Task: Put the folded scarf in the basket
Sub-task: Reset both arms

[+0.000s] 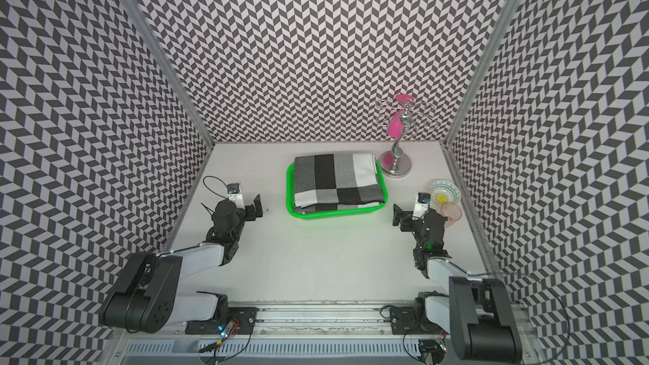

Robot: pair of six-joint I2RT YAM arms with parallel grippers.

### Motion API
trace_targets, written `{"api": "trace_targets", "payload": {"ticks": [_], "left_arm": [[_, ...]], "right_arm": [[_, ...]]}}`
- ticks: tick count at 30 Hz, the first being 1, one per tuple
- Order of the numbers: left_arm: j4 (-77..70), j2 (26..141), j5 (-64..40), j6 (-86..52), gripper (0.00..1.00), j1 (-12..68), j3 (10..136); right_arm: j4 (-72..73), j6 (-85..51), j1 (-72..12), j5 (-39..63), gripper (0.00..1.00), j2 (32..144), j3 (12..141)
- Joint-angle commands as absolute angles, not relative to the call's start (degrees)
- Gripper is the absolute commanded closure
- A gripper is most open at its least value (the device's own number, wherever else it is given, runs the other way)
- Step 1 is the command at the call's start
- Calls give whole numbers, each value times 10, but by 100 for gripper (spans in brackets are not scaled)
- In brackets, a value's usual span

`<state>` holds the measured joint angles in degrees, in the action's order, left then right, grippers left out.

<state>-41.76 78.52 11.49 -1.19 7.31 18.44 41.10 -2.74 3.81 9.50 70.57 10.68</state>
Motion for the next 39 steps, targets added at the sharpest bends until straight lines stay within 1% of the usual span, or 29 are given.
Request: {"api": "trace_targets", "payload": {"ticks": [1, 3, 7, 9, 10, 11, 12, 13, 16, 18, 20, 21, 23, 24, 26, 27, 32, 39], "left_arm": [[-516, 784, 73, 8, 0, 61, 180], [-567, 787, 48, -2, 0, 44, 164], [-582, 798, 37, -24, 0, 7, 166], [-601, 803, 33, -30, 1, -5, 159], [-662, 822, 36, -35, 0, -12, 137], [-725, 851, 12, -47, 0, -32, 127], [-719, 860, -2, -40, 0, -33, 133], [-647, 852, -19, -33, 0, -29, 162], [-693, 887, -29, -11, 1, -18, 157], [-687, 886, -23, -9, 0, -15, 158], [-685, 886, -20, -9, 0, -13, 159], [-686, 886, -19, -9, 1, -14, 159], [-692, 889, -21, -7, 0, -12, 156], [-709, 891, -20, -4, 1, -10, 149], [-696, 888, -17, -6, 1, -10, 153], [-704, 891, -18, -4, 0, -9, 151], [-702, 886, -19, -5, 0, -9, 149], [-697, 886, -5, 0, 0, 0, 152]], "right_arm": [[575, -15, 44, 94, 1, 728, 114], [640, -33, 46, 81, 1, 744, 98], [635, -23, 53, 106, 0, 772, 122], [668, -29, 54, 116, 0, 801, 122], [698, -30, 54, 117, 0, 826, 122], [735, -30, 53, 122, 0, 847, 119], [760, -26, 52, 131, 1, 860, 117], [765, -21, 52, 146, 0, 866, 118], [693, -8, 42, 138, 0, 858, 153], [671, 18, 15, 105, 0, 868, 163], [798, 9, 2, 73, 0, 907, 132], [778, 6, 3, 61, 0, 901, 134], [670, 12, 2, 53, 1, 877, 165], [692, 12, -2, 43, 1, 883, 159], [759, 7, -3, 30, 0, 900, 141], [766, 6, -3, 26, 1, 901, 139], [712, 7, -3, 28, 0, 883, 151], [708, 6, -4, 28, 0, 882, 152]]}}
